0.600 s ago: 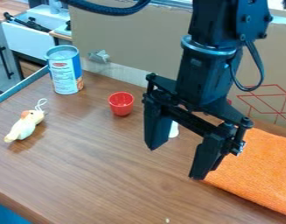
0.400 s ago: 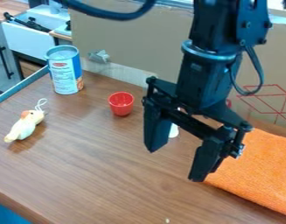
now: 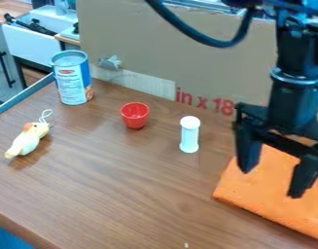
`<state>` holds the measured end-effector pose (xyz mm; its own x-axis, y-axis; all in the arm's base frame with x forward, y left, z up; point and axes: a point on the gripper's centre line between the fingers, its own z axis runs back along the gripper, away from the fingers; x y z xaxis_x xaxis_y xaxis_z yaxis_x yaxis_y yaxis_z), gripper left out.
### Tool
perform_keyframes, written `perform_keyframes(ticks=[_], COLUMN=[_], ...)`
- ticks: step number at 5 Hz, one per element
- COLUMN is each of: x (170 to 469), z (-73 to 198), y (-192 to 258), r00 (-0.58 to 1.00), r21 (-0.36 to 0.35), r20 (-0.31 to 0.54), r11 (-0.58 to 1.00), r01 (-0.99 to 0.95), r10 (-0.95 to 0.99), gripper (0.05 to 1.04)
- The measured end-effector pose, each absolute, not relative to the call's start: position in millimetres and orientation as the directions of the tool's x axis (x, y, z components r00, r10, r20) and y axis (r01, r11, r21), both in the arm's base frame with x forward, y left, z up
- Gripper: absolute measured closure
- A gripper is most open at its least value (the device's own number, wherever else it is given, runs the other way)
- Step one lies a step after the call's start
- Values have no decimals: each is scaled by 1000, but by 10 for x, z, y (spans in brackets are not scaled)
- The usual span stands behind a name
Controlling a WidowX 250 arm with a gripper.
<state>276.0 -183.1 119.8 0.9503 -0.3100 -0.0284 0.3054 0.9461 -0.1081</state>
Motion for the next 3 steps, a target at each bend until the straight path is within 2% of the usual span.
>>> perform_keyframes(ticks=[1, 3], x=[2938, 3416], z=[1095, 716], y=[-1927, -2028], r00=[961, 979], r21=[-112, -57], r20=[5, 70], r11=[955, 979], r01=[274, 195], r10=[-275, -191], gripper=[83, 83])
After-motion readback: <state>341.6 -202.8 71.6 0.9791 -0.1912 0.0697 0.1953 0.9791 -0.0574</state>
